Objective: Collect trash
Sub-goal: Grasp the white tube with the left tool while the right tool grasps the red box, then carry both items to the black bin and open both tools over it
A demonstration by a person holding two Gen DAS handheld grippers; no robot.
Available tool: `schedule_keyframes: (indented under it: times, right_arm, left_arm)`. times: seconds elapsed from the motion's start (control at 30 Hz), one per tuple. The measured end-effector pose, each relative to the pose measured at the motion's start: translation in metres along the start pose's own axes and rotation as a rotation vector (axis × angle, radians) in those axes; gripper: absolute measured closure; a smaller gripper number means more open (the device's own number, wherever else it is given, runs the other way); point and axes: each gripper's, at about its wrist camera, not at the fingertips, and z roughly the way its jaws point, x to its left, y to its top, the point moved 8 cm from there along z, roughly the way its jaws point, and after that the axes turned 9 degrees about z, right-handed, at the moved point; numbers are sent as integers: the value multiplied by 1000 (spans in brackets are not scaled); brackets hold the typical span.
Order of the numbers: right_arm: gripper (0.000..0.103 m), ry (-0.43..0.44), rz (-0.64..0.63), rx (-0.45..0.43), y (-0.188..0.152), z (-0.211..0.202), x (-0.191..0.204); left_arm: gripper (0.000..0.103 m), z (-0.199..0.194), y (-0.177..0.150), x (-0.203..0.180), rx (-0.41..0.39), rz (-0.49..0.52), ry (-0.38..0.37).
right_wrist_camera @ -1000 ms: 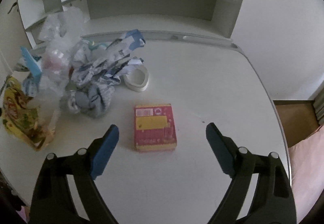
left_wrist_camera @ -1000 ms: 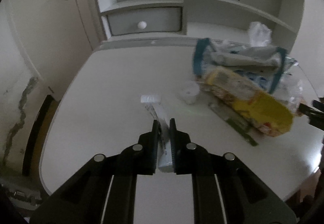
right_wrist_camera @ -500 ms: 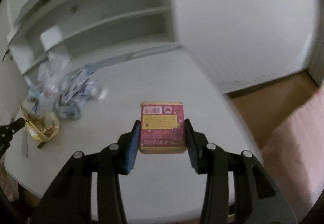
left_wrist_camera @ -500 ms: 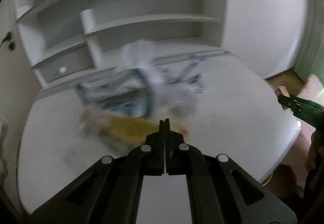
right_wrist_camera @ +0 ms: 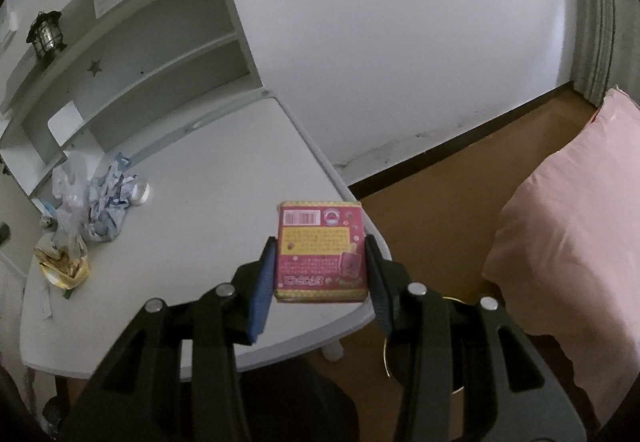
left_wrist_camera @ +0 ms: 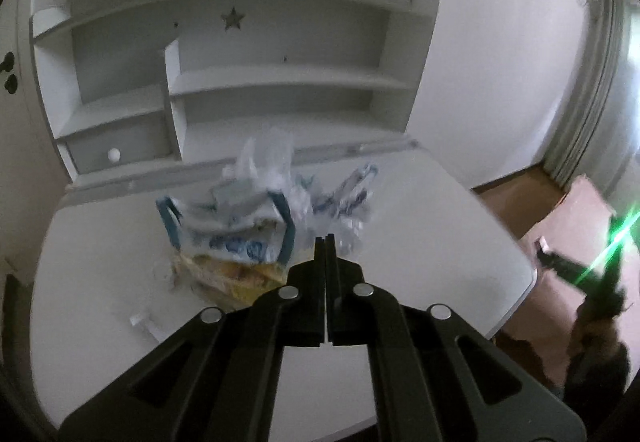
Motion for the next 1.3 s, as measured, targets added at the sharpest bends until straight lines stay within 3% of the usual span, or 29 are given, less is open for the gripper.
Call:
schedule_keyframes:
  times: [0.03, 0.1, 0.17, 0.2, 0.27, 0.3, 0.33, 0.43, 0.53, 0.7, 0.77, 0.8, 0.9, 0.93, 1.03, 1.1, 1.23, 1.3]
  right_arm:
    - [61, -2, 4, 7, -2, 2, -2]
    - [61, -5, 10, 17, -4, 5, -2]
    - [61, 0, 14, 20, -4, 7, -2]
    - [61, 1, 14, 21, -4, 8, -1]
    - [61, 1, 11, 27, -5, 12, 0]
    - [61, 5, 9, 34, -6, 15, 2]
    - [61, 8, 5, 41, -6, 18, 5]
    - [61, 18, -6, 51, -7, 23, 13]
    - [61, 28, -15, 46, -6, 23, 20]
    - [61, 31, -12, 48, -6, 24, 21]
    - [61, 31, -6, 47, -7, 23, 21]
    - [61, 30, -4, 45, -7, 22, 19]
    - [61, 30, 0, 42, -7, 21, 17]
    - [61, 29, 2, 43, -7, 21, 16]
    - [61, 26, 15, 46, -8, 23, 10]
    - [61, 21, 26, 35, -6, 20, 6]
    - [61, 2, 61, -13, 7, 5, -12]
    - [61, -24, 84, -46, 13, -6, -30]
  left_arm:
    - [103, -4, 3, 6, -4, -21, -22]
    - [103, -6, 2, 21, 10, -28, 5]
    - [102, -2, -18, 40, 80, -5, 84]
    - [95, 2, -30, 49, 126, -16, 102]
    - [59, 13, -60, 69, 235, -64, 148]
    - [31, 17, -69, 79, 273, -85, 185]
    - [26, 21, -77, 88, 302, -108, 220]
    - [26, 35, -101, 124, 431, -269, 268]
    - [26, 48, -118, 144, 542, -434, 226]
    - [27, 61, -120, 151, 585, -467, 238]
    - [34, 64, -121, 150, 592, -468, 251]
    - [42, 66, -123, 149, 598, -472, 250]
    - [88, 63, -121, 140, 580, -438, 241]
    - [92, 61, -119, 136, 575, -438, 230]
    - [93, 47, -106, 121, 505, -352, 267]
    - [93, 32, -87, 101, 416, -278, 278]
    - [93, 18, -46, 29, 268, -110, 198]
    - [93, 17, -25, -31, 191, 16, 104]
